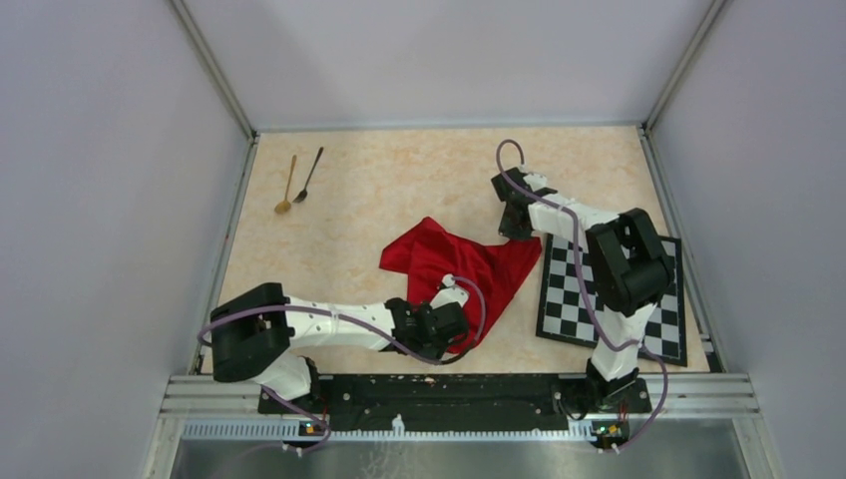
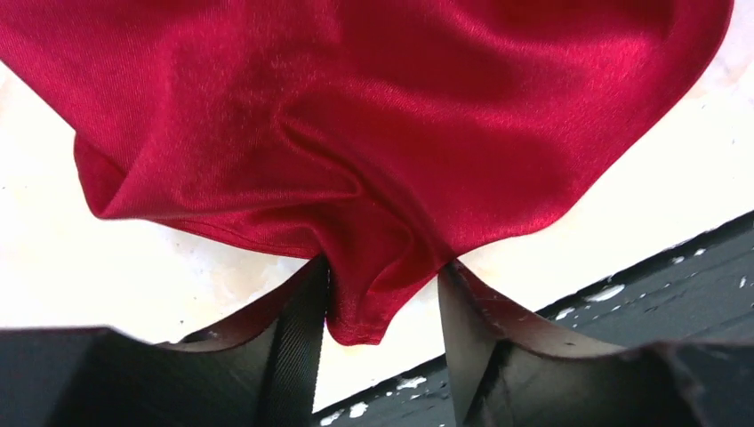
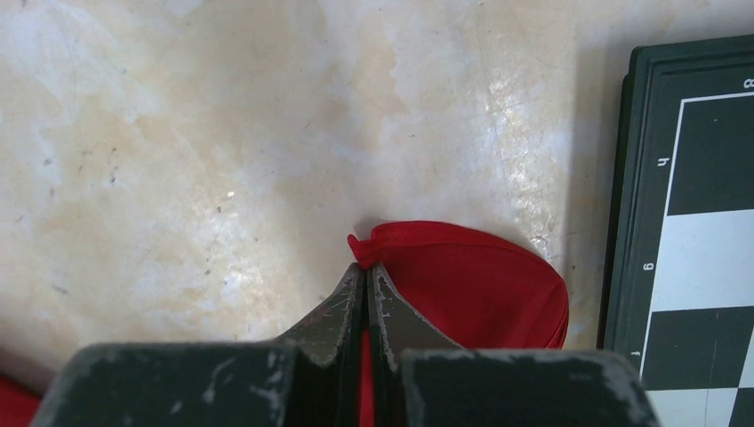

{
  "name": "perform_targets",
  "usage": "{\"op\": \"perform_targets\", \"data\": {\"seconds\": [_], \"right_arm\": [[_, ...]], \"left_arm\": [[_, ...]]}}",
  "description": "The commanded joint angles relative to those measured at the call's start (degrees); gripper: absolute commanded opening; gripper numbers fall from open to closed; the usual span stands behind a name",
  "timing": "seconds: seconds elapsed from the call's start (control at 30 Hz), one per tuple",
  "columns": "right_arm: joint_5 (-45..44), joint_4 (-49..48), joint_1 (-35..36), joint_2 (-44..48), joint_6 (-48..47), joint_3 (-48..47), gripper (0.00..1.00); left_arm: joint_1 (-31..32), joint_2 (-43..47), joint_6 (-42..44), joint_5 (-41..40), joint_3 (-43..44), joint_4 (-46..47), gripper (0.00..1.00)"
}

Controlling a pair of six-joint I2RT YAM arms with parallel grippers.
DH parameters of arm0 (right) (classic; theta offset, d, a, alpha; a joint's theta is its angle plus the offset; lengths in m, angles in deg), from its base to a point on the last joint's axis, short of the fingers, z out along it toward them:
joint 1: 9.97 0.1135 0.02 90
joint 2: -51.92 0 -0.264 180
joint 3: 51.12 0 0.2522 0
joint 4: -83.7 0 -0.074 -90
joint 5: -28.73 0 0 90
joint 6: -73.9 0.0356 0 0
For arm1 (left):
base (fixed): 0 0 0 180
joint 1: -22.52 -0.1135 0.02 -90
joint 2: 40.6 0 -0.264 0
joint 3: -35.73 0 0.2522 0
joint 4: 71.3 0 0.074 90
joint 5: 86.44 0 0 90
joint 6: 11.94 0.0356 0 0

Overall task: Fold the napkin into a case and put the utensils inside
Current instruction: Pick up the crumpled napkin from the center of the board, then flatten out the crumpled napkin at the center of the board.

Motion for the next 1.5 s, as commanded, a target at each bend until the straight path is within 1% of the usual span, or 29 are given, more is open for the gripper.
{"op": "perform_targets", "data": {"seconds": [0.0,0.07,0.1,0.17,0.27,0.33,0.4,0.47,0.53,0.6,0.67,0.8,0.9,0.97,1.03,1.07,1.1,1.13,1.17,1.2,1.23,1.27,1.3,1.33,1.4,1.43,1.47], "right_arm": [[2.99,0.69,0.48,6.12,-2.4,-0.5,0.0],[3.91,1.22,0.44,8.04,-4.02,-1.33,0.0],[4.23,1.42,0.48,9.24,-5.14,-1.89,0.0],[5.58,1.51,0.48,12.49,-8.85,-3.19,0.0],[7.12,2.17,0.42,18.17,-13.35,-5.21,0.0],[9.65,1.94,0.48,22.8,-16.1,-5.96,0.0],[13.76,0.88,0.48,28.41,-18.51,-5.9,0.0],[18.65,-0.71,0.48,35.28,-19.6,-5.05,0.0],[25.07,-2.55,0.45,42.05,-20.8,-4.02,0.0],[31.38,-4.69,0.48,48.38,-21.18,-3.08,0.0],[38.01,-7.18,0.48,54.01,-20.48,-2.21,0.0],[49.76,-12.37,0.48,62.31,-16.65,-1.69,0.0],[53.94,-15.69,0.52,66.97,-13.46,-1.97,0.0],[54.74,-17.09,0.47,68.31,-11.91,-2.62,0.0],[53.81,-18.3,0.48,68.47,-10.64,-3.03,0.0],[51.22,-18.16,0.49,68.03,-10.53,-3.18,0.0],[47.6,-17.26,0.46,67.49,-10.75,-3.27,0.0],[42.6,-15.57,0.47,66.9,-11.0,-3.05,0.0],[37.08,-14.29,0.47,66.33,-11.38,-2.78,0.0],[30.19,-12.7,0.43,65.55,-11.13,-2.46,0.0],[24.51,-11.21,0.45,64.47,-10.77,-2.22,0.0],[18.67,-9.91,0.48,63.18,-10.34,-2.17,0.0],[14.23,-9.0,0.48,61.59,-9.53,-1.91,0.0],[11.12,-9.08,0.48,60.05,-8.99,-1.44,0.0],[7.33,-10.37,0.41,56.74,-7.93,0.04,0.0],[6.46,-11.92,0.32,55.09,-7.89,0.96,0.0],[5.79,-14.29,0.31,53.44,-8.23,2.29,0.0]], "left_arm": [[0.18,-5.04,-2.62,-4.49,-0.01,-5.09,0.45],[0.11,-4.48,-3.78,-8.08,1.52,-8.29,0.22],[0.15,-3.83,-4.23,-10.2,2.6,-10.43,0.12],[0.09,-1.52,-5.02,-15.58,5.91,-15.33,0.0],[0.09,2.54,-8.14,-22.32,12.83,-25.52,0.0],[0.09,5.97,-9.59,-26.52,18.32,-31.38,0.0],[0.09,9.93,-7.83,-28.89,23.02,-33.79,0.0],[0.02,14.73,-4.63,-29.92,27.1,-33.77,0.0],[0.11,20.05,0.41,-29.13,29.85,-30.93,0.0],[0.09,26.02,6.23,-26.69,31.07,-25.63,0.0],[0.09,32.42,12.89,-22.11,31.0,-18.81,0.0],[0.09,43.15,19.96,-11.79,31.93,-6.35,0.0],[0.09,46.17,22.76,-5.93,34.52,-3.16,0.0],[0.09,46.0,24.43,-5.51,36.17,-2.65,0.0],[0.09,44.21,27.0,-7.07,37.39,-2.45,0.0],[0.09,42.27,27.89,-9.31,38.03,-2.64,0.0],[0.09,40.41,28.27,-13.86,38.73,-3.11,0.0],[0.09,38.22,28.22,-19.72,39.4,-3.54,0.0],[0.09,36.26,28.18,-27.52,39.93,-3.95,0.0],[0.09,33.82,28.94,-38.17,40.33,-3.93,0.0],[-0.08,31.54,30.08,-45.05,40.62,-3.27,0.0],[-1.08,29.92,32.84,-49.65,40.29,-1.27,0.0],[-4.0,28.83,37.21,-49.33,39.02,3.15,0.0],[-8.76,28.17,37.56,-44.52,38.37,4.92,0.0],[-23.21,26.07,32.79,-30.42,38.22,3.39,0.0],[-30.53,24.42,32.01,-24.26,37.68,3.1,0.0],[-36.5,22.04,31.0,-19.22,36.92,3.01,0.0]]}}
